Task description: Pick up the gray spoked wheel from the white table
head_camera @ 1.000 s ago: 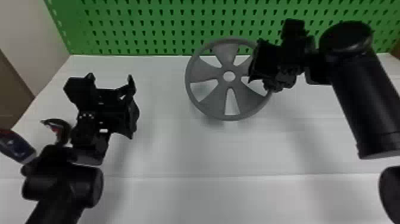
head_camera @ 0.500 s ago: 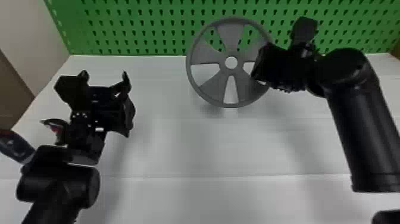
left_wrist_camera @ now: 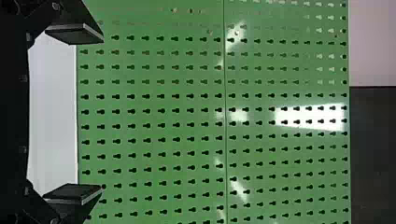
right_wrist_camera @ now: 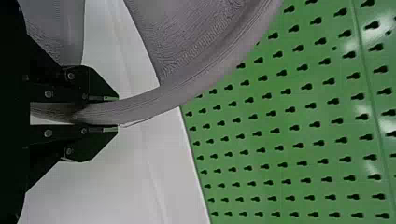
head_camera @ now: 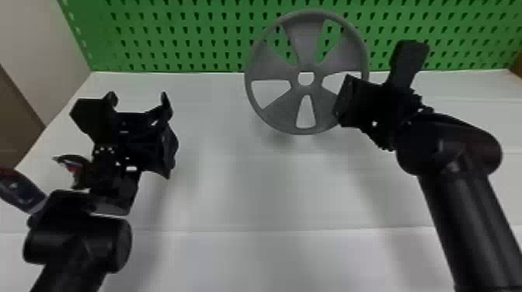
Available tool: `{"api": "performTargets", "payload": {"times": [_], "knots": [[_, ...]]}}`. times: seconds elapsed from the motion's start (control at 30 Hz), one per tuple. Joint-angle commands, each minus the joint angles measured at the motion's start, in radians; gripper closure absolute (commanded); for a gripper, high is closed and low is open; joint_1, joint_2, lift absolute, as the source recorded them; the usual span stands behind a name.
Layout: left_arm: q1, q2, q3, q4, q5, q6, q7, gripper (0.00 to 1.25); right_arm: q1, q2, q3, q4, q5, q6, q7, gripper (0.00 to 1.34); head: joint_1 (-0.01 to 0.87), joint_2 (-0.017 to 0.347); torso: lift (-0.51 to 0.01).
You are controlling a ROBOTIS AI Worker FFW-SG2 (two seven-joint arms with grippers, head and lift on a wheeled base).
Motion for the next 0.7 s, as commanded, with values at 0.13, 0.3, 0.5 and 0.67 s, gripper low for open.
{"api": "performTargets", "payload": {"times": [0.13, 0.3, 0.5, 0.67], "knots": [[0.004, -0.002, -0.009, 0.000, 0.009, 0.000, 0.000, 0.15, 0.087, 0.018, 0.002, -0.010, 0.148, -0.222, 0.101, 1.13, 0.806, 0.044, -0.098], [0.008, -0.005, -0.014, 0.000, 0.021, 0.000, 0.000, 0.15, 0.148, 0.061, -0.017, -0.022, 0.274, -0.353, 0.127, 1.14, 0.806, 0.044, -0.098], [0.010, -0.006, -0.018, 0.000, 0.050, 0.000, -0.002, 0.15, 0.186, 0.072, 0.002, -0.027, 0.349, -0.453, 0.146, 1.14, 0.806, 0.044, -0.098], [0.017, -0.008, -0.020, 0.001, 0.065, 0.000, -0.002, 0.15, 0.220, 0.080, 0.005, -0.025, 0.396, -0.537, 0.146, 1.14, 0.806, 0.044, -0.098]]}}
